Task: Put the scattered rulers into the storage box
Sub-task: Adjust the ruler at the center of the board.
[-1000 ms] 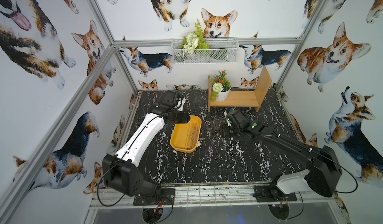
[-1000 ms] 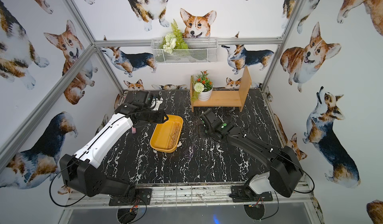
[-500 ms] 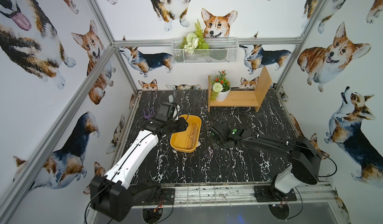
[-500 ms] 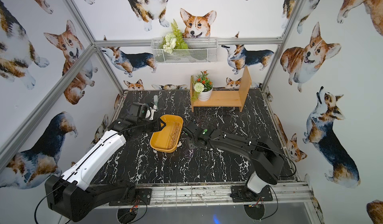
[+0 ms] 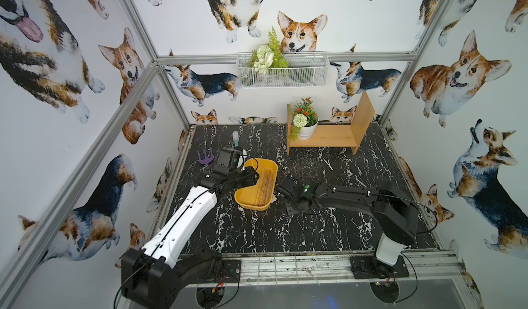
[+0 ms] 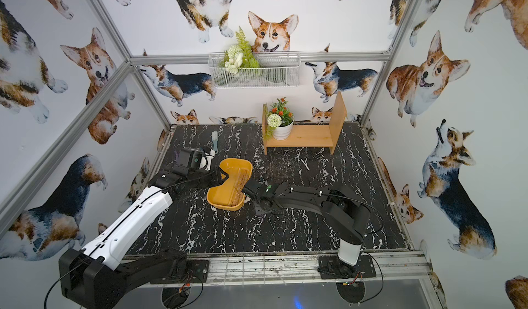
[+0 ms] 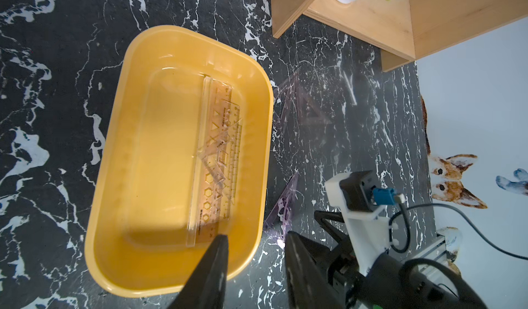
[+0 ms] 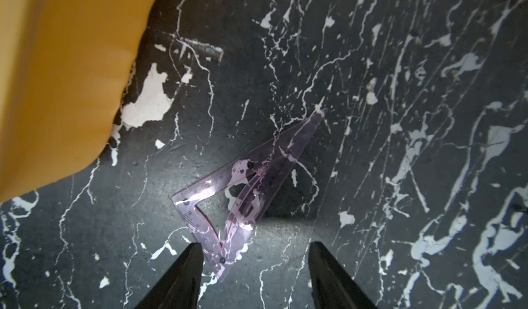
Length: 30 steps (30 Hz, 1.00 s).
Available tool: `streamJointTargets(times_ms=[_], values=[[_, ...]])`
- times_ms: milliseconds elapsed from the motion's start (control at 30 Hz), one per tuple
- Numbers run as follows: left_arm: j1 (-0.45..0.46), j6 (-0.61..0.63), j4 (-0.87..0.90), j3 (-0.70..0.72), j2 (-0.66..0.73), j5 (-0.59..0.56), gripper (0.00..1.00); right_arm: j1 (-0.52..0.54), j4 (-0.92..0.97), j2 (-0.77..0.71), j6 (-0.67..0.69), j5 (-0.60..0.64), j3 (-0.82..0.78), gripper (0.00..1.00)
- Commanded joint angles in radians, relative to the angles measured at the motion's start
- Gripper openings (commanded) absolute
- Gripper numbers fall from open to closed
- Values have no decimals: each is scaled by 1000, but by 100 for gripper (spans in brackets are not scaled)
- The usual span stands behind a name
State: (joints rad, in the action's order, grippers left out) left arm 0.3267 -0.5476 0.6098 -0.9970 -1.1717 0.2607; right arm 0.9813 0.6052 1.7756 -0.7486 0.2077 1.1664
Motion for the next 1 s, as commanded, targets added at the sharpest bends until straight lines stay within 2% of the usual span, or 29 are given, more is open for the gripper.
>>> streamJointTargets(times_ms=[0,633,967], values=[[-2,7,-22,8,3,8,39,2,5,21,-9,34,14,68],[-8,8,-38,23,-8,28,39,3,47,93,17,90,31,69],[-8,2,-48,27,-14,41,39,-36,33,51,19,111,-35,68]])
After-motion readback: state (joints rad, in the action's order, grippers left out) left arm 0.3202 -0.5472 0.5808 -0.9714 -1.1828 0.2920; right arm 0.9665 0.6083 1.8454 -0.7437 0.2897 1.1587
